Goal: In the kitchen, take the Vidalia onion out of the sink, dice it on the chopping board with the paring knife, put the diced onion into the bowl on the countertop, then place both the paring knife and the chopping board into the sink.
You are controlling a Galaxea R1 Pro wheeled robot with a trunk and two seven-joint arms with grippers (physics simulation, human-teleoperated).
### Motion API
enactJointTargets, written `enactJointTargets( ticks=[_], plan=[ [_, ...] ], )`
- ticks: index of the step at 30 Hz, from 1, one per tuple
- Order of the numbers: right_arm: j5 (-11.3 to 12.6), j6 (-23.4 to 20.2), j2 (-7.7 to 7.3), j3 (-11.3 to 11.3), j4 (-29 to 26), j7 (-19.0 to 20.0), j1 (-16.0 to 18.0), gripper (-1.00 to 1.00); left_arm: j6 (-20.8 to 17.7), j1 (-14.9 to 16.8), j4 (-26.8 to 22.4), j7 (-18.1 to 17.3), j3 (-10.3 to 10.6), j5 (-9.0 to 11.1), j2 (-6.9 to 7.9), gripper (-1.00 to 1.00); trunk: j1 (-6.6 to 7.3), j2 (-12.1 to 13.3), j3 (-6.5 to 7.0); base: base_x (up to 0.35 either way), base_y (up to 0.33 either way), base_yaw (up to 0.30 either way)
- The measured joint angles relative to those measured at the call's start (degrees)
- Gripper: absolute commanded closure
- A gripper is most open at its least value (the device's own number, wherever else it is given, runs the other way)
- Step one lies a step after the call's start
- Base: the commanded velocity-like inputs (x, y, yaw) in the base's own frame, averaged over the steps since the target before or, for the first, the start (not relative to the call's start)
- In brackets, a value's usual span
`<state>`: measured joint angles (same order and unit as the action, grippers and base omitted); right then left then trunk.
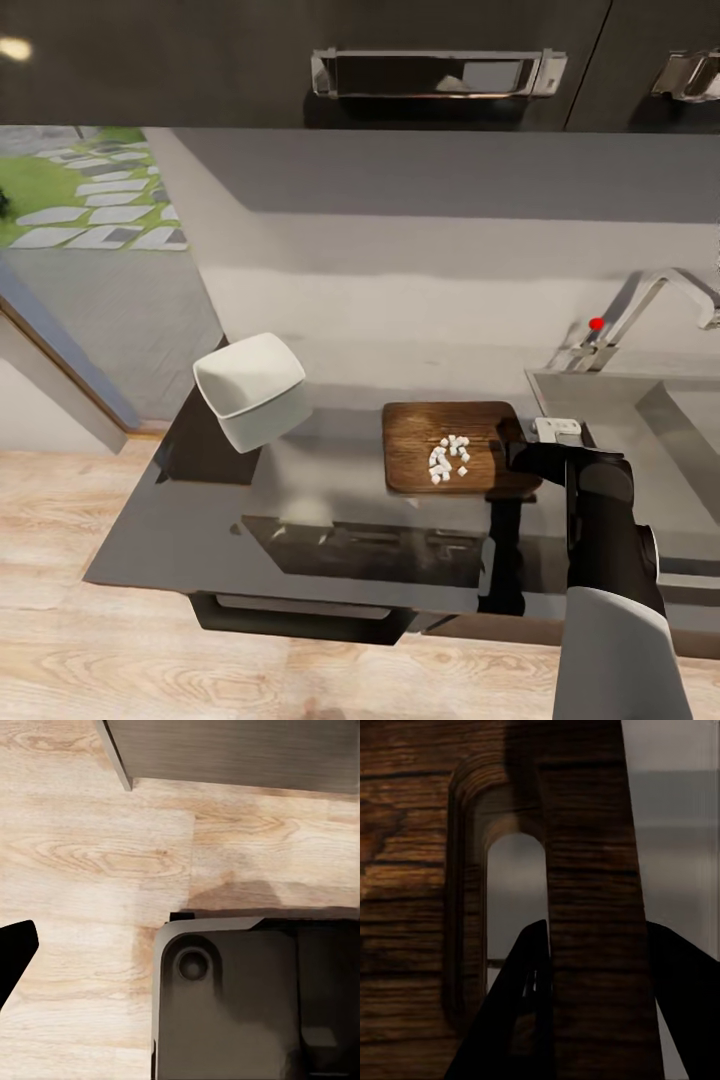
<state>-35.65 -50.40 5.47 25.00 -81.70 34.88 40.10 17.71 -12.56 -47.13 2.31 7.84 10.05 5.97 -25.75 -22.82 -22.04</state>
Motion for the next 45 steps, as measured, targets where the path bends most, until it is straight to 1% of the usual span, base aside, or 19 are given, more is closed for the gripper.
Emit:
enactJointTargets(
  ticks=[14, 17, 25, 36, 45],
  plan=[
    [0.0, 0.0, 0.01, 0.0, -0.1, 0.0, 0.0, 1.0, 0.0, 0.0, 0.0, 0.0, 0.0, 0.0, 0.0, -1.0, 0.0, 0.0, 1.23, 0.0, 0.0, 0.0],
    [0.0, -0.5, -0.01, -0.1, -0.1, 0.0, 0.0, 1.0, 0.0, 0.0, 0.0, 0.0, 0.0, 0.0, 0.0, -1.0, 0.0, 0.0, 1.27, 0.0, 0.0, 0.0],
    [-0.1, -4.0, -0.32, -0.1, -0.1, 0.0, 0.0, 1.0, 0.0, 0.0, 0.0, 0.0, 0.0, 0.0, 0.0, -1.0, 0.0, 0.0, 1.29, 0.0, 0.0, 0.0],
    [-0.1, -5.5, -0.31, -0.1, -0.4, 0.0, 0.0, 1.0, 0.0, 0.0, 0.0, 0.0, 0.0, 0.0, 0.0, -1.0, 0.0, 0.0, 1.29, 0.0, 0.0, 0.0],
    [-0.1, -5.6, -0.28, -0.4, -2.3, -0.1, 0.0, 1.0, 0.0, 0.0, 0.0, 0.0, 0.0, 0.0, 0.0, -1.0, 0.0, 0.0, 1.29, 0.0, 0.0, 0.0]
  ],
)
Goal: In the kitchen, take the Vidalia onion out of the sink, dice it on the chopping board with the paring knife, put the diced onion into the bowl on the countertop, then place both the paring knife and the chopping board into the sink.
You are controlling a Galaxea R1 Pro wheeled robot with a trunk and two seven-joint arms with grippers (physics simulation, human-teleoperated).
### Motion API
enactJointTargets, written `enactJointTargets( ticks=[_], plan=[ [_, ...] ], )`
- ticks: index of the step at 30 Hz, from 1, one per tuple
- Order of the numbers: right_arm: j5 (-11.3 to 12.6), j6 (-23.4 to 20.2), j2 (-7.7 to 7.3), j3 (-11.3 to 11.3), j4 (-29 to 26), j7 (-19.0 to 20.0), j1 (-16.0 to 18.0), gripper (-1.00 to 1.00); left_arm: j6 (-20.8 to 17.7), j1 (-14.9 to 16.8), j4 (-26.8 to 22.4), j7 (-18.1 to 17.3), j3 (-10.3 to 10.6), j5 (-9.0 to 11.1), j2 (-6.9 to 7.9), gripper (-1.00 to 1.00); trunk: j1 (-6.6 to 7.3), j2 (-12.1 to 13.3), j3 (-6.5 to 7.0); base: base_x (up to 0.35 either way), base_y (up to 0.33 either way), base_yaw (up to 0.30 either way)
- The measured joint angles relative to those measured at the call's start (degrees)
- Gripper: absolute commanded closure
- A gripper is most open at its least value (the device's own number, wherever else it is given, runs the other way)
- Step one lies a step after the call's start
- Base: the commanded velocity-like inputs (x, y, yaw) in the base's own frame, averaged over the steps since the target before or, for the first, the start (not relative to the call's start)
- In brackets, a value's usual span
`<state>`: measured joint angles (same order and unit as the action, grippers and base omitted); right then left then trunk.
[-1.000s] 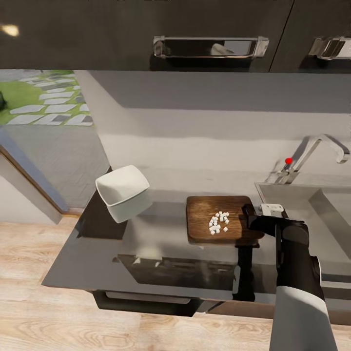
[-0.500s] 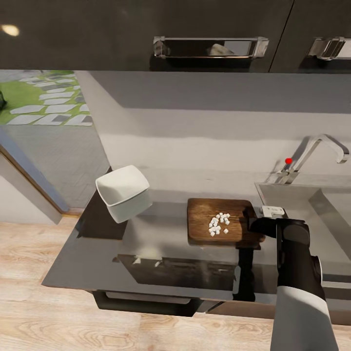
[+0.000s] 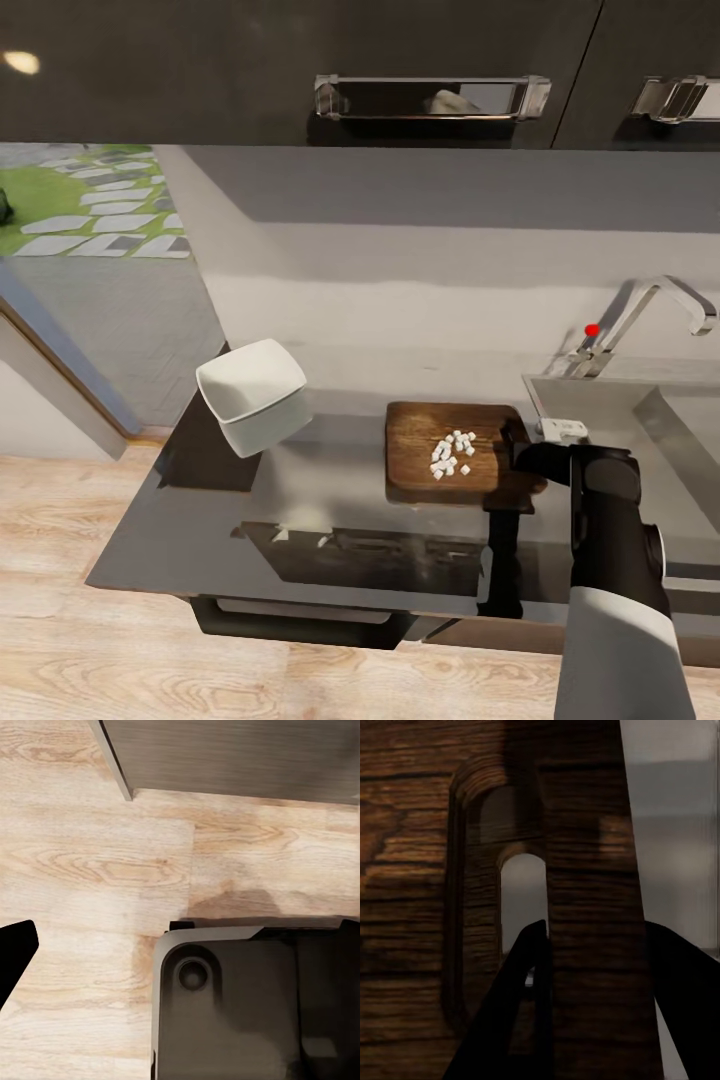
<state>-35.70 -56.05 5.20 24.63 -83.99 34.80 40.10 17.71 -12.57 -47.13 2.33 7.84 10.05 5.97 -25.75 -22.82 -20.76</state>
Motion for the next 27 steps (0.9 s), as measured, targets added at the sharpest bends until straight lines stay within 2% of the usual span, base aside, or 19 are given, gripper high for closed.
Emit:
enactJointTargets(
  ticks=[17, 27],
  plan=[
    [-0.1, -0.1, 0.02, -0.9, -1.9, -0.2, 0.1, 1.0, 0.0, 0.0, 0.0, 0.0, 0.0, 0.0, 0.0, -1.0, 0.0, 0.0, 0.01, 0.0, 0.0, 0.0],
    [-0.1, -0.4, 0.01, -0.8, -3.7, -0.2, 0.1, 1.0, 0.0, 0.0, 0.0, 0.0, 0.0, 0.0, 0.0, -1.0, 0.0, 0.0, 0.76, 0.0, 0.0, 0.0]
  ],
)
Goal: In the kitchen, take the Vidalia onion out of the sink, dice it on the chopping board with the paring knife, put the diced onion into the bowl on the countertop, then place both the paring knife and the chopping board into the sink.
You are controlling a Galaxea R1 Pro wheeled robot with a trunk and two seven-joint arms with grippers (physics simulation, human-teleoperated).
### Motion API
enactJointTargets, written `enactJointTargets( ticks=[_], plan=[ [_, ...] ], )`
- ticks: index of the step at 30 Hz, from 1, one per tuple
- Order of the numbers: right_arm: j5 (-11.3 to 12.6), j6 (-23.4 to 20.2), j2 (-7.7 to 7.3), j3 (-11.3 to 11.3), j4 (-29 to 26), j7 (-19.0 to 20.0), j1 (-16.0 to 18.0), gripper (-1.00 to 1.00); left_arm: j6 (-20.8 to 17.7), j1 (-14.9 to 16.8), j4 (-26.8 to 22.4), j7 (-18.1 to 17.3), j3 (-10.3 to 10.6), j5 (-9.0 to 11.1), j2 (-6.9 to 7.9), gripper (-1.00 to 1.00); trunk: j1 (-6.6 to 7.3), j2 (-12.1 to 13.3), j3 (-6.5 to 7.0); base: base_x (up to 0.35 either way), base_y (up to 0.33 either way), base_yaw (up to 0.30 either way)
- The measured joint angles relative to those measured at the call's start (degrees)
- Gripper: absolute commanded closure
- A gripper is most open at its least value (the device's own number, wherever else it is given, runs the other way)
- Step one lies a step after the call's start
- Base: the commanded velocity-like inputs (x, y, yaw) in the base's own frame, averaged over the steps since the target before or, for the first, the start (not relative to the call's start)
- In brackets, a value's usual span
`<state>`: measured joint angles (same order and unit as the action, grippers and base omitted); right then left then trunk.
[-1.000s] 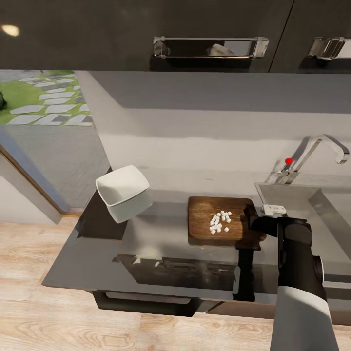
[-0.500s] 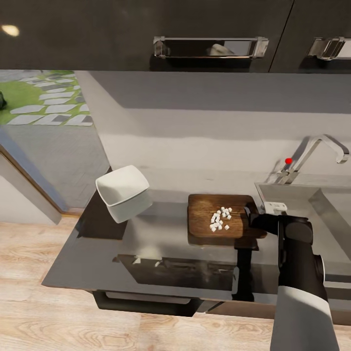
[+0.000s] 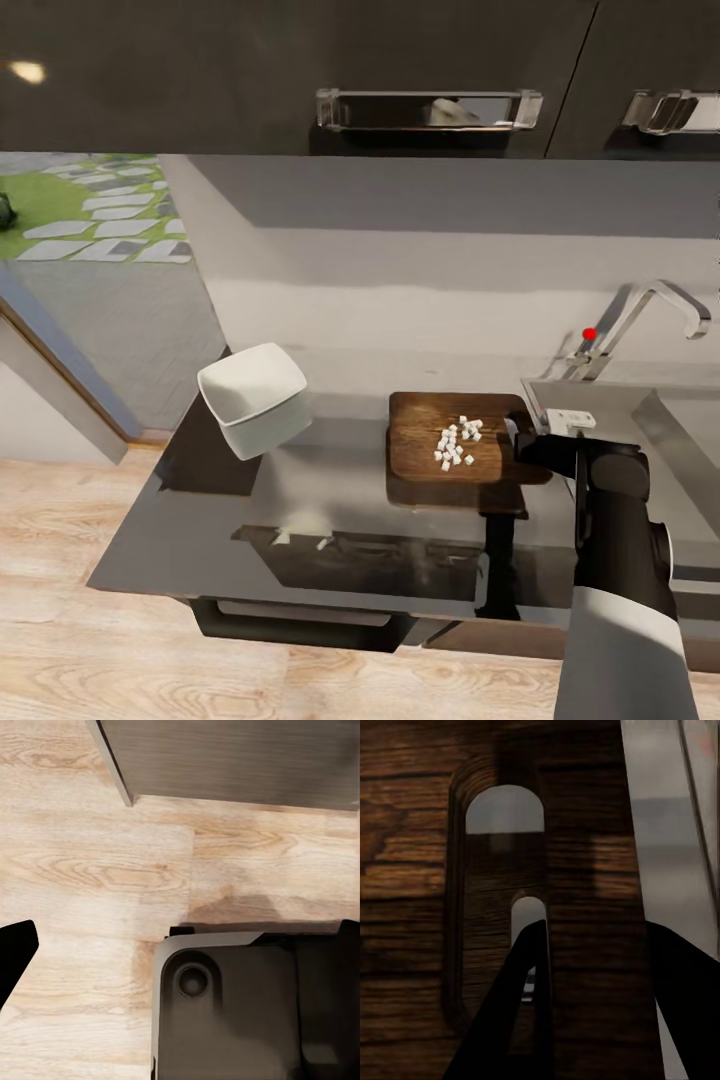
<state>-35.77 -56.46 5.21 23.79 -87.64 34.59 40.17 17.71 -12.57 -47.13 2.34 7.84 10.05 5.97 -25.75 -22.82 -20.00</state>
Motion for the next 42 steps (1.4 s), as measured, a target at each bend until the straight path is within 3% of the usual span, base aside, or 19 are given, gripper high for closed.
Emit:
enactJointTargets(
  ticks=[14, 42],
  plan=[
    [-0.3, -0.1, 0.09, 0.0, -0.1, 0.0, 0.0, 1.0, 0.0, 0.0, 0.0, 0.0, -0.1, 0.0, 0.0, -1.0, 0.0, 0.0, 1.26, 0.0, 0.031, 0.0],
    [-0.4, -0.1, 0.25, -0.1, -0.1, 0.0, 0.0, 1.0, -0.1, 0.0, 0.0, 0.0, -0.1, 0.0, -0.01, -1.0, 0.0, 0.0, 3.79, 0.001, 0.29, 0.0]
  ],
)
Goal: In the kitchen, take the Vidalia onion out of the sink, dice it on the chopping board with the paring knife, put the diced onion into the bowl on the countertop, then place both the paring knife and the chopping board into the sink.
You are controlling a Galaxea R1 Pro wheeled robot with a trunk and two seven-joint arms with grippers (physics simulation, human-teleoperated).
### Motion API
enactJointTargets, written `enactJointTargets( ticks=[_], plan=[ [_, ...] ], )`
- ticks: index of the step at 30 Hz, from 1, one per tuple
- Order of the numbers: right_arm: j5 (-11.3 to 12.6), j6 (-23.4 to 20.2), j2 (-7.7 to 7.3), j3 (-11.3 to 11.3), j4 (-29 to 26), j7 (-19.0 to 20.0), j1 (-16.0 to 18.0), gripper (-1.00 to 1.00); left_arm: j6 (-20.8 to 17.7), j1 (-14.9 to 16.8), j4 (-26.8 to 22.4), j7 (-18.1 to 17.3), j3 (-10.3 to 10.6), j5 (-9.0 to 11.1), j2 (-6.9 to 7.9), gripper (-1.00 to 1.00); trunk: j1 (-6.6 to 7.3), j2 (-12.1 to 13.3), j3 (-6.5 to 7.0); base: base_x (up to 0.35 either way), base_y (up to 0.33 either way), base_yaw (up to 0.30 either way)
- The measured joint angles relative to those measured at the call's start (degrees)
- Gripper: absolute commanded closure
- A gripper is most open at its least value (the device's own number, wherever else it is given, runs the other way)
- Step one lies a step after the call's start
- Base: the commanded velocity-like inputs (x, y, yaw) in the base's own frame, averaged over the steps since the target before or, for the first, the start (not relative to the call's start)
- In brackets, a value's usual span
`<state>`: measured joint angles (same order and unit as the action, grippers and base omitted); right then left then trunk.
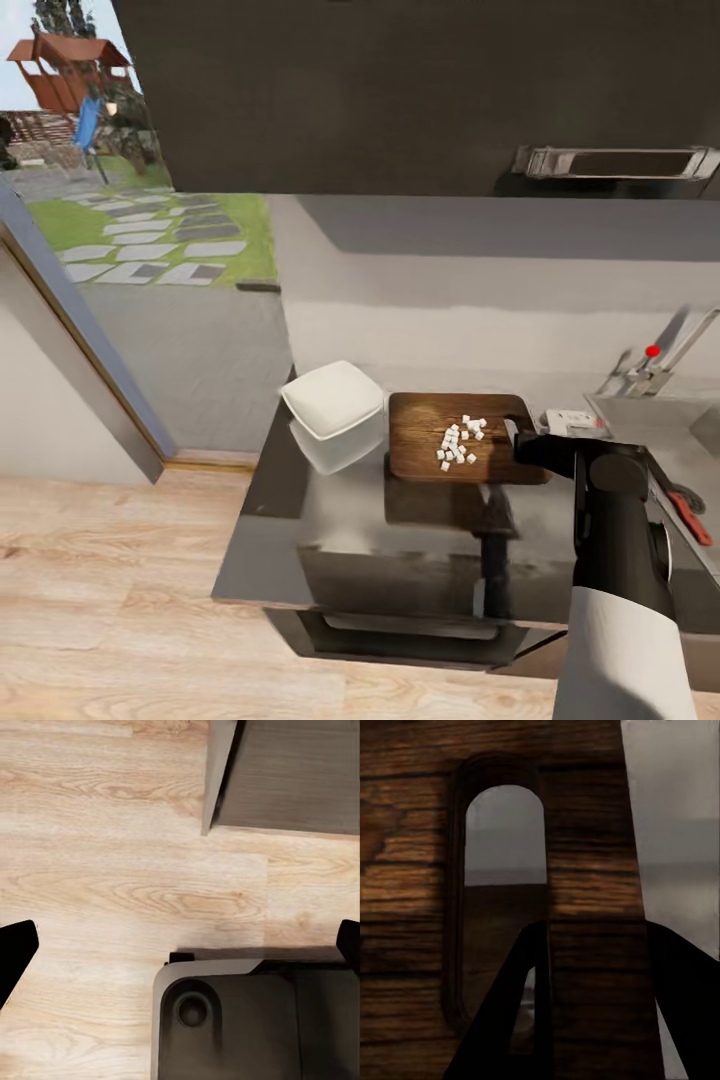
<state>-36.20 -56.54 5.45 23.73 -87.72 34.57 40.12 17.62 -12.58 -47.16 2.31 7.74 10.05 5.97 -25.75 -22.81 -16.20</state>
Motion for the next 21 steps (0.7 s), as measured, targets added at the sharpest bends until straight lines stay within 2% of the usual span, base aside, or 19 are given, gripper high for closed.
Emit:
enactJointTargets(
  ticks=[21],
  plan=[
    [0.0, 0.0, 0.01, -0.1, 0.0, 0.0, 0.0, 1.0, 0.0, 0.0, 0.0, 0.0, 0.1, 0.0, 0.0, -1.0, 0.02, 0.0, 1.9, 0.112, 0.292, 0.0]
  ],
)
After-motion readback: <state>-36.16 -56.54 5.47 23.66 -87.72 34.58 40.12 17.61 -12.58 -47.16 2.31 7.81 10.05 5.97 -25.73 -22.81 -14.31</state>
